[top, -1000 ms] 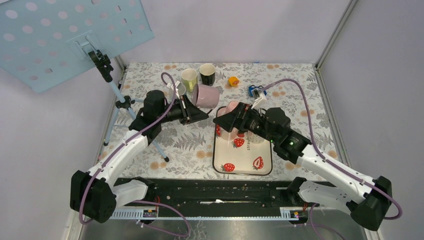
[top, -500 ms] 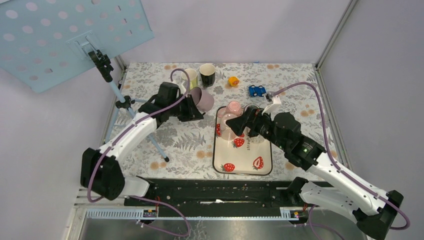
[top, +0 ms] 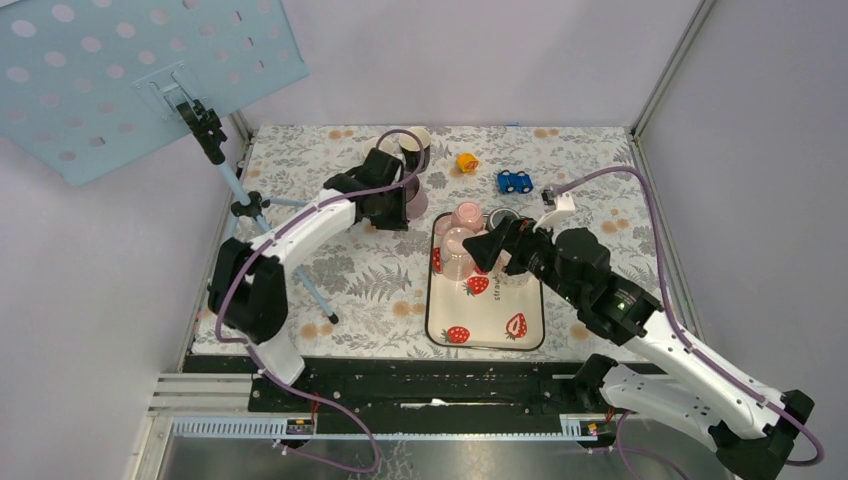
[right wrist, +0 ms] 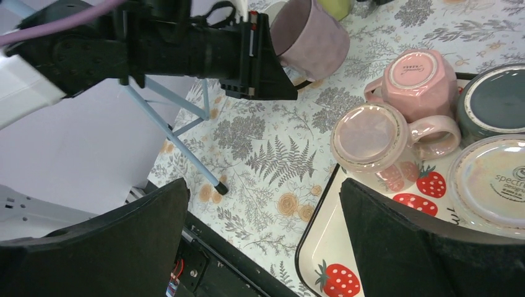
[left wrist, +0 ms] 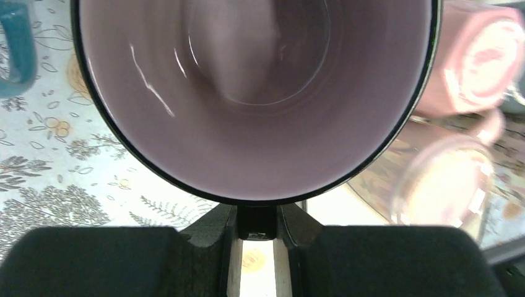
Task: Turn the mug right side up
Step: Turn over the cup on the tray.
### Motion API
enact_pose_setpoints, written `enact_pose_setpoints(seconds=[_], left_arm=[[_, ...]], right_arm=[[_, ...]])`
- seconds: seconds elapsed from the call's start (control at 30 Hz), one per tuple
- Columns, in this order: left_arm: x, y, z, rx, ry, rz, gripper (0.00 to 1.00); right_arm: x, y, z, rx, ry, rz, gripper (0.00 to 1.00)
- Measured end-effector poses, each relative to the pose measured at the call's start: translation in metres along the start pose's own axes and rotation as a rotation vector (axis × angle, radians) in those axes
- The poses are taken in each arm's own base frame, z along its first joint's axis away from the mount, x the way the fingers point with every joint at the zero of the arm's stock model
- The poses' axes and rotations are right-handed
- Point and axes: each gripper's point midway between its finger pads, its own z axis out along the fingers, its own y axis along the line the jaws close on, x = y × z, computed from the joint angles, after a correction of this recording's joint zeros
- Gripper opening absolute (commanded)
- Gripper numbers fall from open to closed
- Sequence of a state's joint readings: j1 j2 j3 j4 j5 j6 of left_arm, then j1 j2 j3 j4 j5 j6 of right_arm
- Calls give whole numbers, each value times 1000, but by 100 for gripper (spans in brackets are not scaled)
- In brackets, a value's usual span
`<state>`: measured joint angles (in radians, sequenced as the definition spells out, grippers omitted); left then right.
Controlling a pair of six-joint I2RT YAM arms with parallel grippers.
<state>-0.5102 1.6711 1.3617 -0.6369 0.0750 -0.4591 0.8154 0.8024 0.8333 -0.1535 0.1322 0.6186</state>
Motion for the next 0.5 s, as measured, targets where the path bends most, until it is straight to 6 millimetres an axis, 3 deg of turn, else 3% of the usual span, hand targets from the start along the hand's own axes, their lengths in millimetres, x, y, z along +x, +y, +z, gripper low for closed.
enact_pose_setpoints(seconds=[0.23,0.5], left_arm=[[5,28,39,-138,63,40,0],[-14,31,64,-187,60,68,0]], right_arm=[[-5,-2,-7,9,-19,-10,100],[-5,-6,-9,28,-15,-13,100]])
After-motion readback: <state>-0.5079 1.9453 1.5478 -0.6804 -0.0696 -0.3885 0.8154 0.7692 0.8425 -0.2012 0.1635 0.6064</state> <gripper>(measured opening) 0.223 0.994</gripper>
